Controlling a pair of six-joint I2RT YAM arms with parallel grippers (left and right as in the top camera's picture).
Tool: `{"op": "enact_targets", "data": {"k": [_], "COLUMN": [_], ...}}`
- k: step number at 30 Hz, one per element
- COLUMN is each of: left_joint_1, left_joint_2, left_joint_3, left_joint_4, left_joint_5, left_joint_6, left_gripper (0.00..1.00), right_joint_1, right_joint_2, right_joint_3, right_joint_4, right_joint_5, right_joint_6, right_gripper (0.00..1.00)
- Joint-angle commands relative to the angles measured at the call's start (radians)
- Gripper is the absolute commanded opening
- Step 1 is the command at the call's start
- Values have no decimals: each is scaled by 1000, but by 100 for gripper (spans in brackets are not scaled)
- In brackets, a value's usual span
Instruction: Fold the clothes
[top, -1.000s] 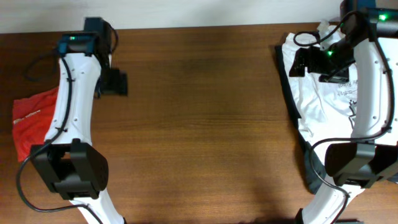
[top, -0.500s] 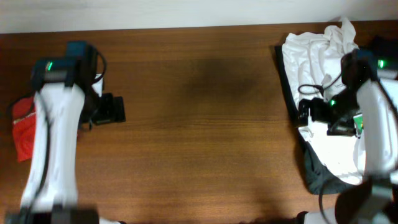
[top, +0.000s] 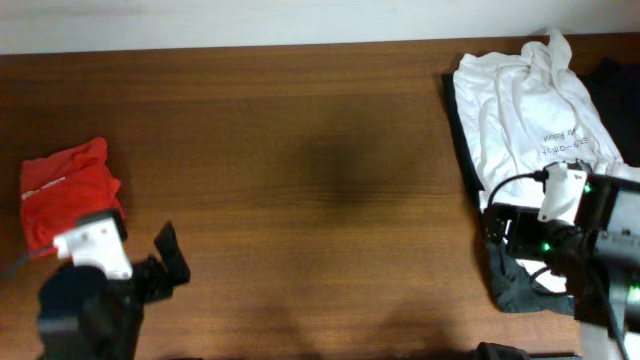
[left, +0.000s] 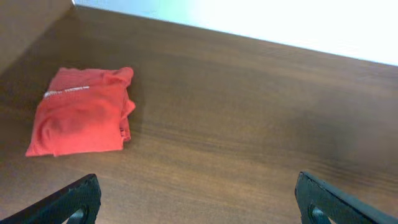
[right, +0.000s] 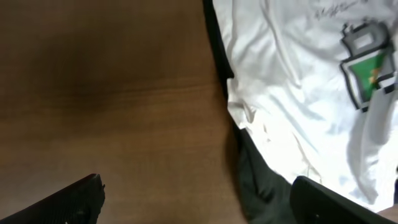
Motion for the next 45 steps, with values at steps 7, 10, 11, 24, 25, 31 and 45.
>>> {"op": "enact_targets", "data": {"k": [7,10,11,24,25,31,45], "left_joint_1": [1,1,1,1,1,1,1], "left_joint_2": [-114,-114,-114,-114,-114,-114,-114], "left_joint_3": [-18,-18,-18,-18,-18,-17,-17], "left_joint_4": [-101,-164,-187,-279,-279,-279,-279], "left_joint_5": [-13,-12,-12,-14,-14,-13,-13], "left_joint_6": [-8,-9,-9,-9,-9,-9,-9], "left_gripper": [99,99,99,99,99,99,99], "right_joint_1": [-5,-5,-5,193,218,230,230], "right_joint_2": [13,44,54,37,-6,-261,-772], "right_joint_3": [-13,-13,-13,-120,-156,-362,-932], "right_joint_4": [6,6,6,388,453,682,1152], "right_joint_5": [6,6,6,-20,3,10,18], "right_joint_6": [11,11,11,-76,-76,-76,-76], "right_gripper": [98,99,99,99,99,99,99]}}
